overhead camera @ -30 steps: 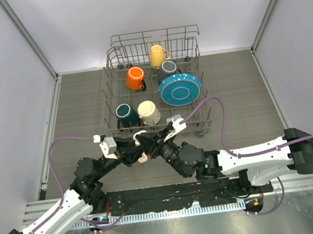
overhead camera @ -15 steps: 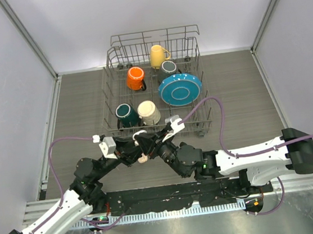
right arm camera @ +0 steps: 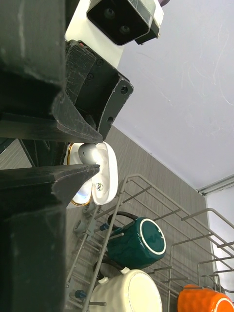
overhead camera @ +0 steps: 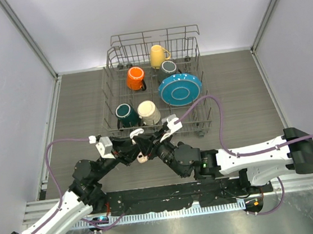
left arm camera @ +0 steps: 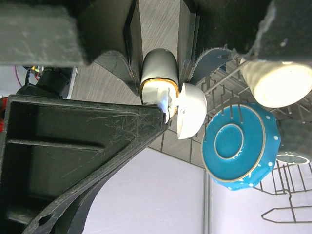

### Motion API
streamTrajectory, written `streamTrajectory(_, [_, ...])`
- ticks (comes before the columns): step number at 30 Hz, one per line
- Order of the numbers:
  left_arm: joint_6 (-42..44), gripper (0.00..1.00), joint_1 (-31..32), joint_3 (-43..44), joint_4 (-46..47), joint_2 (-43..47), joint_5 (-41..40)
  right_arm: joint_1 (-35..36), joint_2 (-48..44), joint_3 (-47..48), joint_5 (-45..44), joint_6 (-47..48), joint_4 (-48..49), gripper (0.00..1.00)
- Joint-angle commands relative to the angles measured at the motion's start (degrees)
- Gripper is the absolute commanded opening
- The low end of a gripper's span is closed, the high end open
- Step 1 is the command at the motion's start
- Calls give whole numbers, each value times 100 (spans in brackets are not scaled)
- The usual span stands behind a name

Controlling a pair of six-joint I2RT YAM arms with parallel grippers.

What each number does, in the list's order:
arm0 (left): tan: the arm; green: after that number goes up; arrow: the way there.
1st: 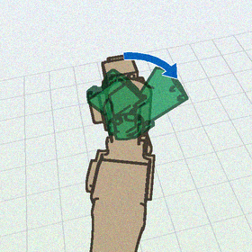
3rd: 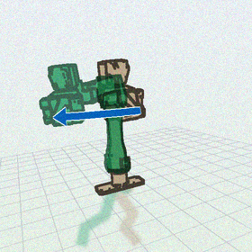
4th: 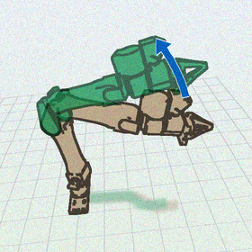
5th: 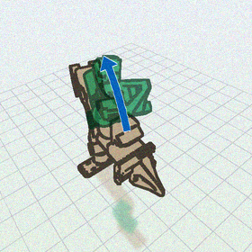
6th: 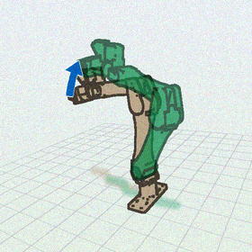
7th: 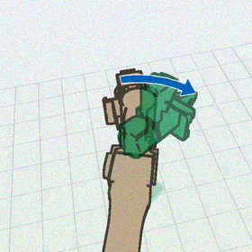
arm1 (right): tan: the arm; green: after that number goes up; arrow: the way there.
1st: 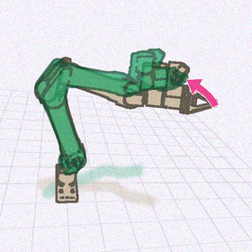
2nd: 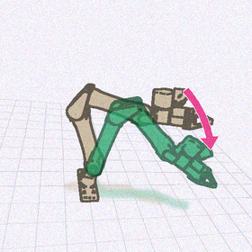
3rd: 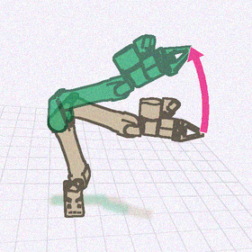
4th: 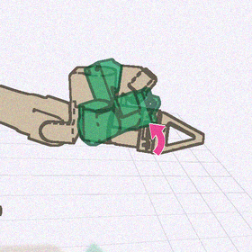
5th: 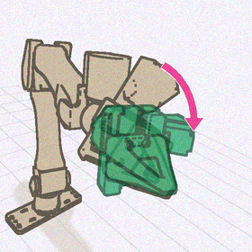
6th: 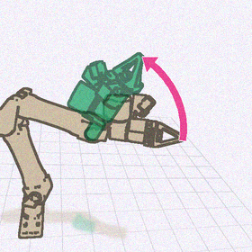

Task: Insert the wireless bluetooth earbuds into the charging case
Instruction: Place the earbud in the charging case.

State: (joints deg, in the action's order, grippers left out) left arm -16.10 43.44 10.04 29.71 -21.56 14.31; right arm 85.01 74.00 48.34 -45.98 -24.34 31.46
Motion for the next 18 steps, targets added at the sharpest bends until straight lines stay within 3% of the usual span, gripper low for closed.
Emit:
streamTrajectory(1, [63, 0, -11, 121, 694, 91, -323, 103, -8, 193, 115, 8, -606, 1])
streamTrajectory(7, [80, 0, -11, 138, 615, 108, -262, 112, -183, 316, 132, -18, -922, 29])
streamTrajectory(8, [98, 0, -11, 156, 580, 108, -140, 95, -236, 343, 81, -36, -1018, 42])
streamTrajectory(10, [151, 0, -20, 234, 396, 73, -34, 94, -350, 396, 62, -36, -1221, 57])
streamTrajectory(13, [160, 0, -20, 253, 316, 47, 64, 86, -588, 475, 124, 43, -1344, 67])
streamTrajectory(18, [168, 0, -11, 261, 316, -15, 116, 77, -921, 677, 220, 192, -1337, 71])
